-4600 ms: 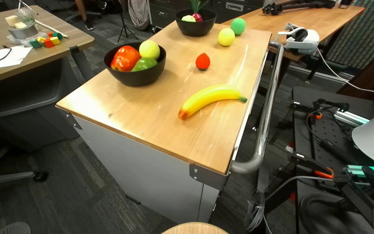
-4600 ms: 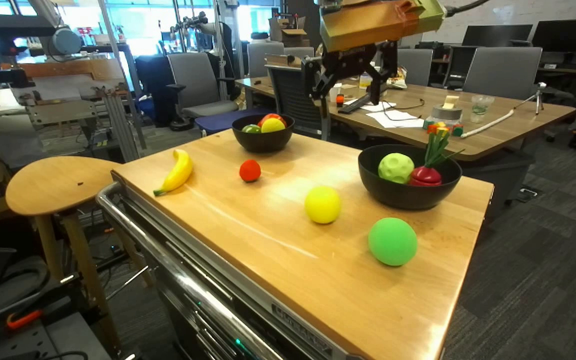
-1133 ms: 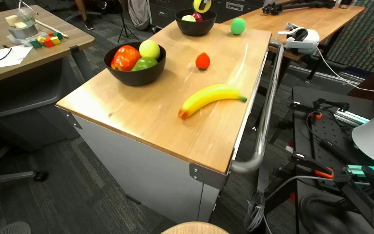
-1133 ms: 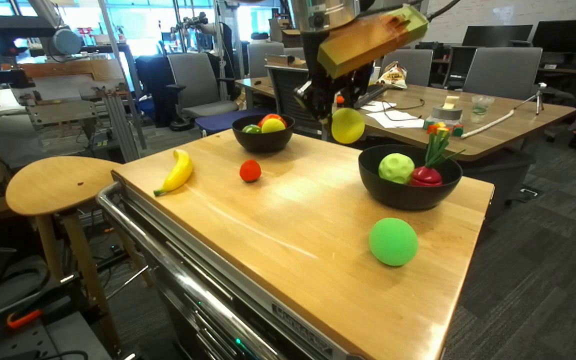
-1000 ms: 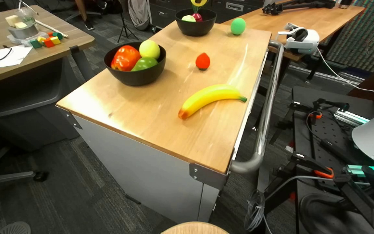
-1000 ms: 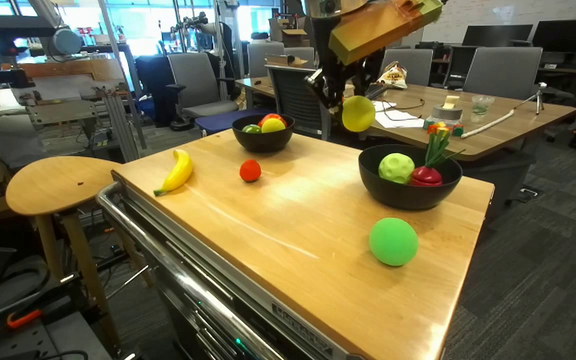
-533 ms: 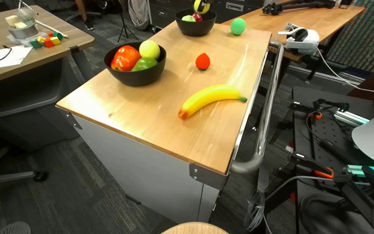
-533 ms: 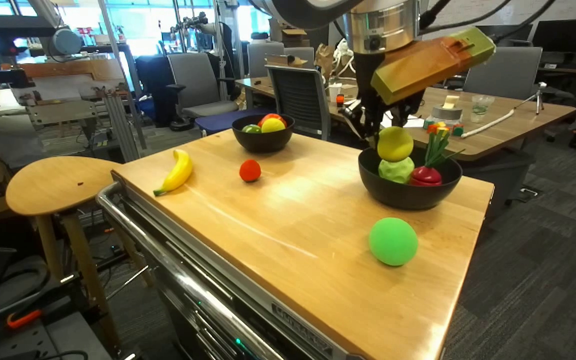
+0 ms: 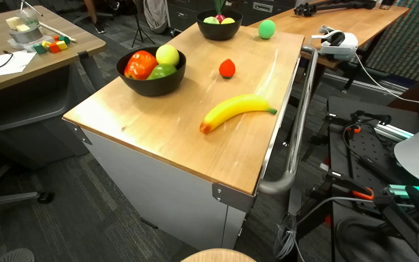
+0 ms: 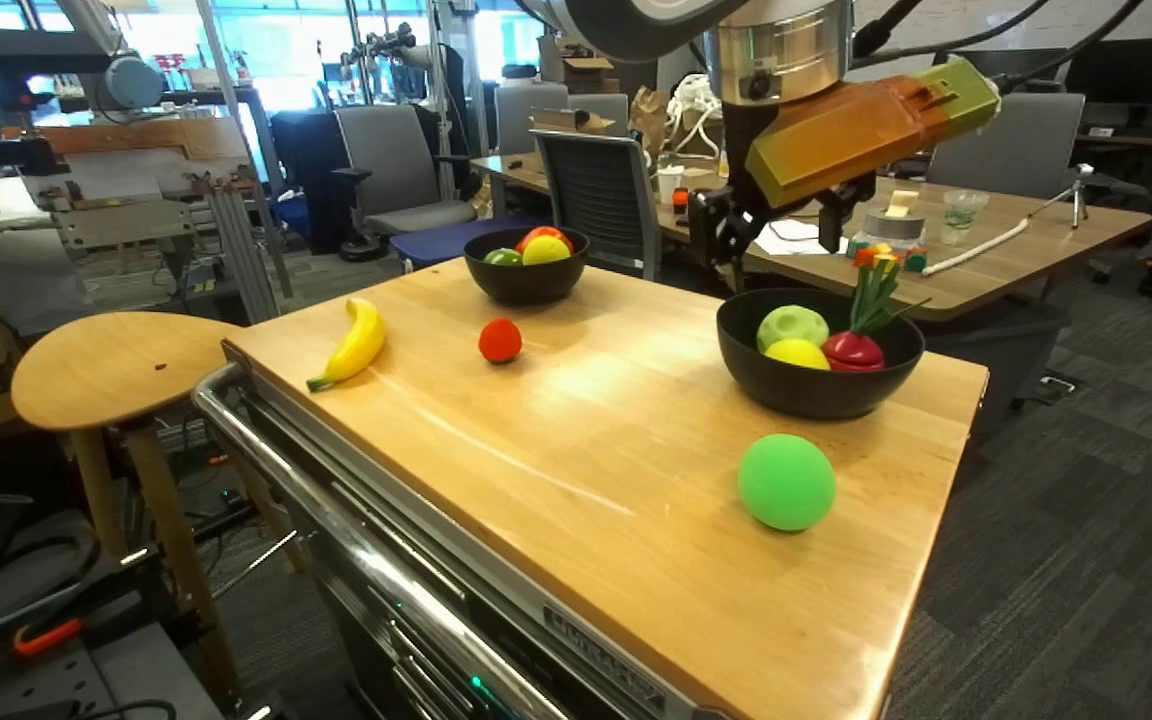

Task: Pick up all the fruits from the table and put 5 fruits in the bowl to the right and 4 fruits into the bowl to the left

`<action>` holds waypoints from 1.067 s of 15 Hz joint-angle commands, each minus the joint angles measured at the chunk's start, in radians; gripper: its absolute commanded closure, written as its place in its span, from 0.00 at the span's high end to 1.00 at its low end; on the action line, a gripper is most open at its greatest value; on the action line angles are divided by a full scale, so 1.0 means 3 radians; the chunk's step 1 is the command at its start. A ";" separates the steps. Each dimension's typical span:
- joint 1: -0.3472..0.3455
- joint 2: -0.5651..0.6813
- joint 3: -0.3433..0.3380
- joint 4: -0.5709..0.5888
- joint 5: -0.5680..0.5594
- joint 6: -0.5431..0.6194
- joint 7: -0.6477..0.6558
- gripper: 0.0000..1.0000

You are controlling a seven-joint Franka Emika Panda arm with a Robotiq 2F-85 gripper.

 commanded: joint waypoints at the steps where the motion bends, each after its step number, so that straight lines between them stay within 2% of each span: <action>1: -0.0010 -0.0405 -0.0013 -0.0240 0.0030 -0.0034 0.0305 1.00; 5: -0.0079 -0.0794 -0.0171 -0.0579 0.0111 -0.0071 0.0493 1.00; 7: -0.0117 -0.0958 -0.0313 -0.0712 0.0132 -0.0244 0.0513 1.00; 9: -0.0159 -0.1074 -0.0487 -0.0802 0.0113 -0.0622 0.0452 1.00; 10: -0.0183 -0.1096 -0.0570 -0.0811 0.0194 -0.0945 0.0312 1.00; 11: -0.0082 -0.0920 -0.0551 -0.0691 0.0064 -0.0625 0.0469 1.00; 12: -0.0103 -0.0966 -0.0615 -0.0729 0.0079 -0.0800 0.0425 1.00; 14: -0.0122 -0.1007 -0.0663 -0.0766 0.0090 -0.0903 0.0387 1.00; 16: -0.0086 -0.1020 -0.0636 -0.0937 0.0035 -0.0298 0.0174 1.00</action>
